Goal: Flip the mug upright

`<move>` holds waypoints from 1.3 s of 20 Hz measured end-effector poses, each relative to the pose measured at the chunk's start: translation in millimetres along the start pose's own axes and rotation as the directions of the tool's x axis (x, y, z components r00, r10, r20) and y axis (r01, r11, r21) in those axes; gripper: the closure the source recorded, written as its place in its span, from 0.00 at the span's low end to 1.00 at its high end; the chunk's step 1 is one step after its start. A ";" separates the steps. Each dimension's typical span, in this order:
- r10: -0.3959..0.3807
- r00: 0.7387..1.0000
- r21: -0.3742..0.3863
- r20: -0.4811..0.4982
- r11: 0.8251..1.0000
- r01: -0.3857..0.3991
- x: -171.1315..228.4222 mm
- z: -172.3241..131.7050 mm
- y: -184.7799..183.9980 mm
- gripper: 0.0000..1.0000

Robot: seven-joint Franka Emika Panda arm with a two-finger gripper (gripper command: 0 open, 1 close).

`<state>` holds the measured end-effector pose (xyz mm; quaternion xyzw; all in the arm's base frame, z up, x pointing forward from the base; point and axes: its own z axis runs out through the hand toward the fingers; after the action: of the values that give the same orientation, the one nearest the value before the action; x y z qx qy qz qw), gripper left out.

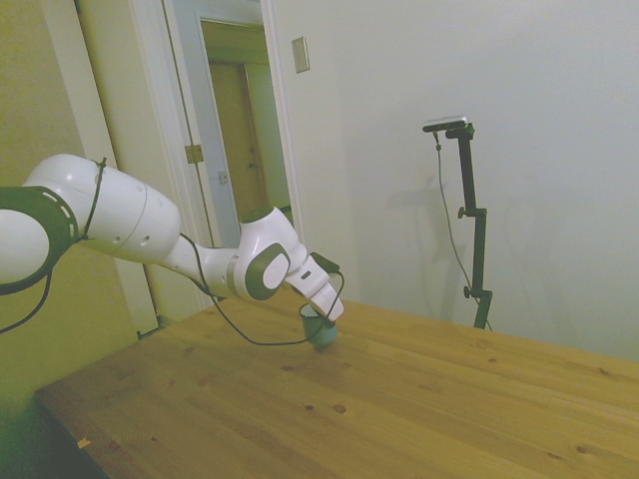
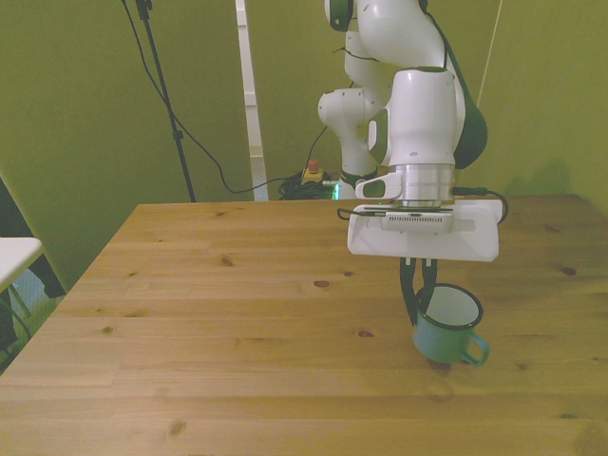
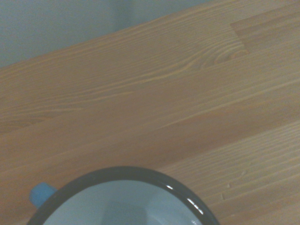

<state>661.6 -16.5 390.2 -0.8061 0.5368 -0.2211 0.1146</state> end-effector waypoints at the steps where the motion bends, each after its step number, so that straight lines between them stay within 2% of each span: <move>1: 0.001 1.000 -0.003 0.005 1.000 -0.001 -0.7 3.0 1.0 1.00; 8: -0.013 1.000 -0.017 0.020 1.000 0.013 -11.5 14.4 1.9 1.00; 9: -0.016 1.000 -0.016 0.020 1.000 0.016 -13.1 14.7 0.9 0.00; 21: -0.068 0.997 -0.007 0.028 0.998 0.068 -24.9 12.4 -5.4 0.00; 26: -0.075 0.997 0.018 0.016 0.997 0.075 -19.7 -4.4 -11.2 0.00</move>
<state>662.2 6.2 394.1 -0.8265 0.5033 -0.2231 0.1177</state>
